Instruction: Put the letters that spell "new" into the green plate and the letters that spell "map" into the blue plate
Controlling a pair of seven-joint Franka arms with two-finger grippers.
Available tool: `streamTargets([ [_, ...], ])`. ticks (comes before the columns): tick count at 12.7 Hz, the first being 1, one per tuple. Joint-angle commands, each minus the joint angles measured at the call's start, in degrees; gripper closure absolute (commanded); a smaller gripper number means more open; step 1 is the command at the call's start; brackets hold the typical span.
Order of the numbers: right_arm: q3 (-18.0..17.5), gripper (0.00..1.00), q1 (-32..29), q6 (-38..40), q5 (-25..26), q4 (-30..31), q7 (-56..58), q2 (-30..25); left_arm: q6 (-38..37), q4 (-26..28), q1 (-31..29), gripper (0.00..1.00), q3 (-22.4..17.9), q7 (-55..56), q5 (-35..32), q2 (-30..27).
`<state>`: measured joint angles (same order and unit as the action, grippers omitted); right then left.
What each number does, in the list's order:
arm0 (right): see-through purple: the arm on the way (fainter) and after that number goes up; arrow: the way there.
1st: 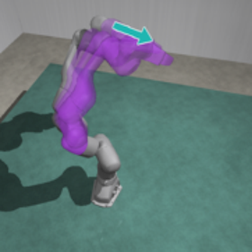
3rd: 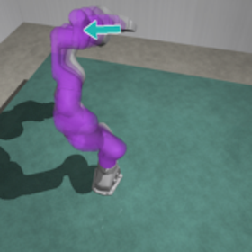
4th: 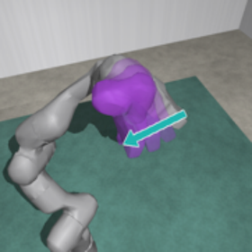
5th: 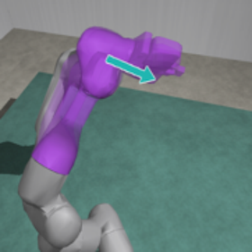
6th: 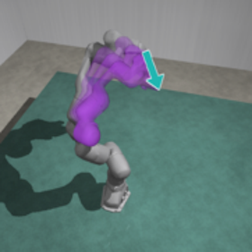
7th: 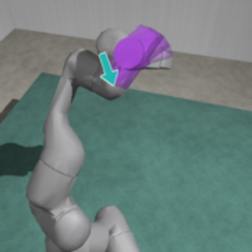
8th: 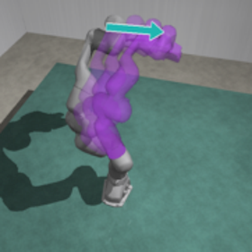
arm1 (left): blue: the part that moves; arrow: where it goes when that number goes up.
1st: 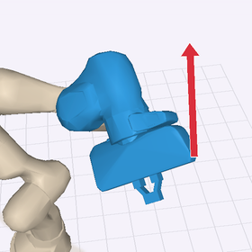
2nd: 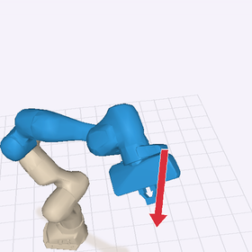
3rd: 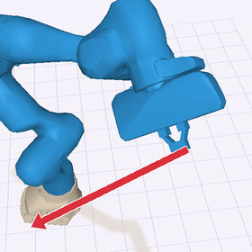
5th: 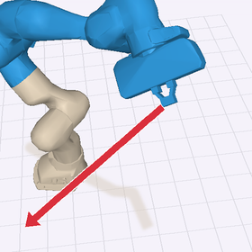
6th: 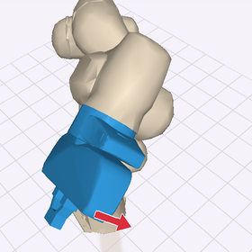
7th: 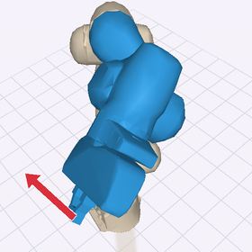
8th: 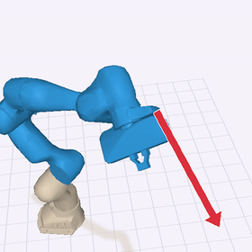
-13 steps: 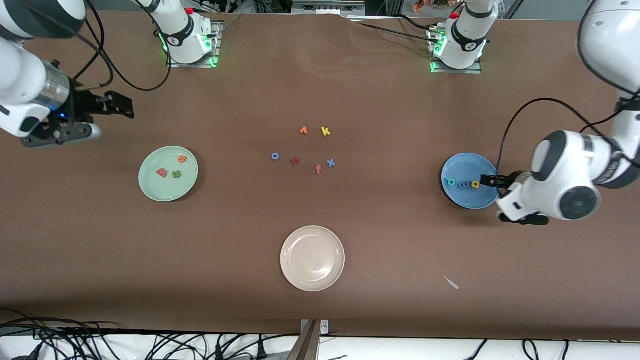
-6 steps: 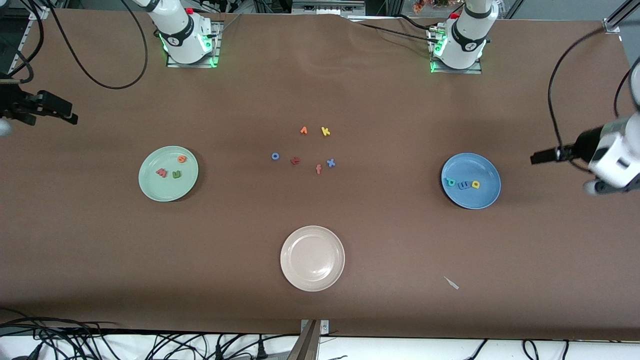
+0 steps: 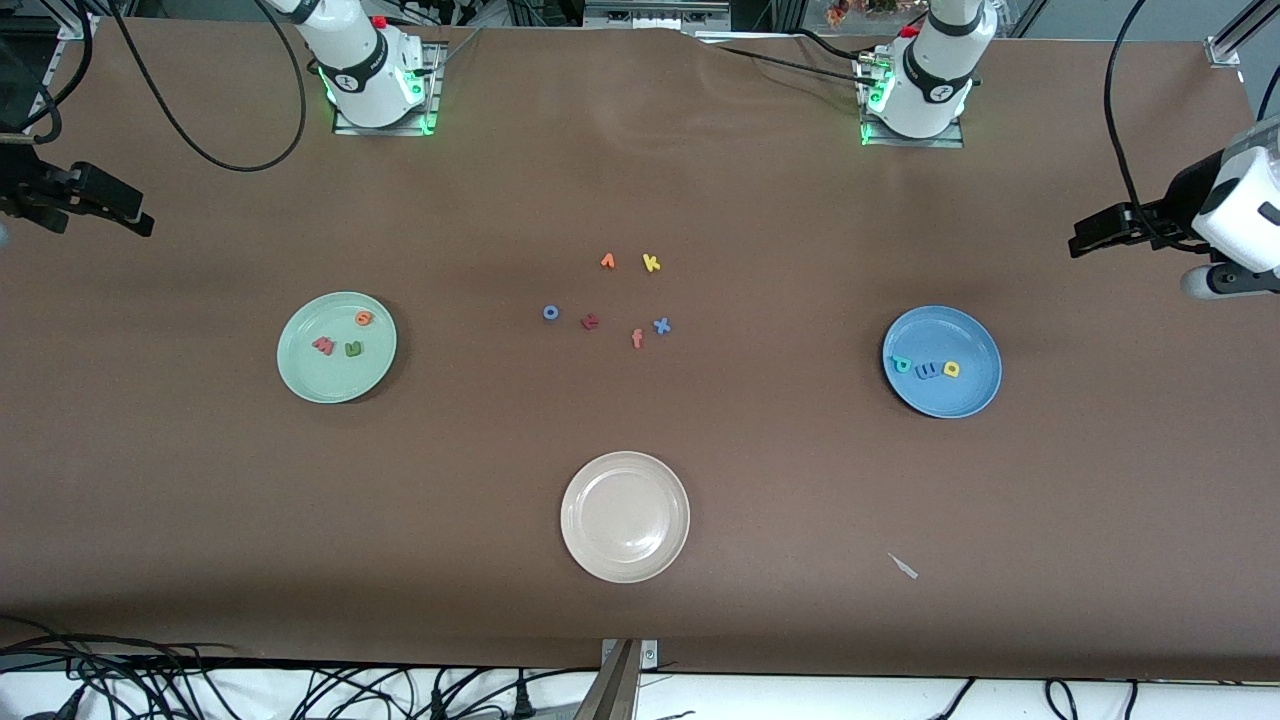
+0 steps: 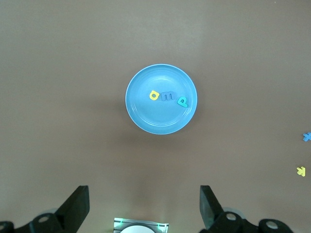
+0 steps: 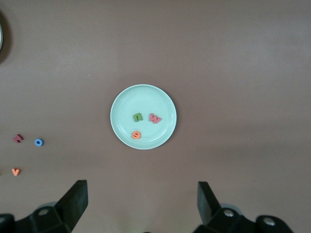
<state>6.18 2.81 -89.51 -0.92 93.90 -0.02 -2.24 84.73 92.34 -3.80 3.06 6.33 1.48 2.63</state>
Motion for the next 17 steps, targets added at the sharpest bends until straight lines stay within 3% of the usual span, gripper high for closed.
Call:
streamTargets([
  [1, -0.99, 0.00, -1.05, -0.05, 0.83, 2.87, -1.30, -2.76, 3.41, 0.83, 1.77, 0.00, -0.78, -0.18, 0.38, -0.52],
  [5, -6.87, 0.00, -4.99, -0.23, 1.27, 2.61, -1.39, -2.85, 5.88, 0.83, 4.32, 0.00, -0.78, 0.44, -1.13, -0.69],
  [17, -5.83, 0.00, -4.92, -1.72, 1.01, 3.74, -1.30, -3.29, 7.47, 0.91, 3.36, 0.00, -1.04, -0.09, -0.68, 0.36],
])
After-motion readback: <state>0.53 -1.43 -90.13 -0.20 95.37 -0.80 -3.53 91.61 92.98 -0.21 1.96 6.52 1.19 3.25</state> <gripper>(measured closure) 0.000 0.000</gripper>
